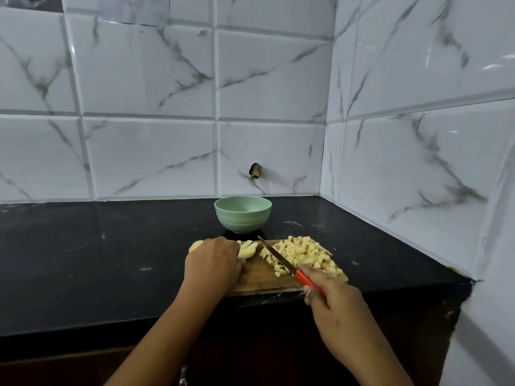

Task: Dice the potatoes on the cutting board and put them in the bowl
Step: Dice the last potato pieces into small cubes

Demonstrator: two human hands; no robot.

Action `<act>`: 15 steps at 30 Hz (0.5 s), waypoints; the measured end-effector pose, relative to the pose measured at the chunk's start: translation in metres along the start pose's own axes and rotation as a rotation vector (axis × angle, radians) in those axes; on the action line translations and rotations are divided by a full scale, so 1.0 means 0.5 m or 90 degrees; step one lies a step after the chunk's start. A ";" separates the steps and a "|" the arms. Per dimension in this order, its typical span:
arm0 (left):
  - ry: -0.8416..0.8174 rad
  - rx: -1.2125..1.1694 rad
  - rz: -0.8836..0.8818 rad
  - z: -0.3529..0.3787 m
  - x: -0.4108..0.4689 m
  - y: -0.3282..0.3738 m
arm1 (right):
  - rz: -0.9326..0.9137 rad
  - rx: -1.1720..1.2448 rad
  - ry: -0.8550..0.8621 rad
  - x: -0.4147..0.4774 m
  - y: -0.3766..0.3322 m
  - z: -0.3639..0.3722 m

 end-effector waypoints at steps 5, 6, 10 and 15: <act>0.012 -0.032 0.025 0.008 -0.028 -0.013 | 0.008 -0.041 -0.021 -0.003 -0.009 0.014; 0.017 -0.038 0.033 0.010 -0.031 -0.011 | 0.010 -0.061 -0.018 -0.003 -0.013 0.016; 0.029 -0.126 0.049 0.013 -0.026 -0.002 | 0.000 -0.138 -0.010 -0.002 -0.034 0.025; 0.006 -0.248 0.041 0.024 -0.012 0.002 | 0.011 -0.200 0.011 0.008 -0.038 0.024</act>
Point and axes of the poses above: each hand's wrist, its own x-axis towards the middle knuckle, its own z-axis out of the palm, y = z × x, the point moved 6 cm from there along x, towards the middle knuckle, and after that the axes turned 14 degrees about -y, right-handed, at the moved point
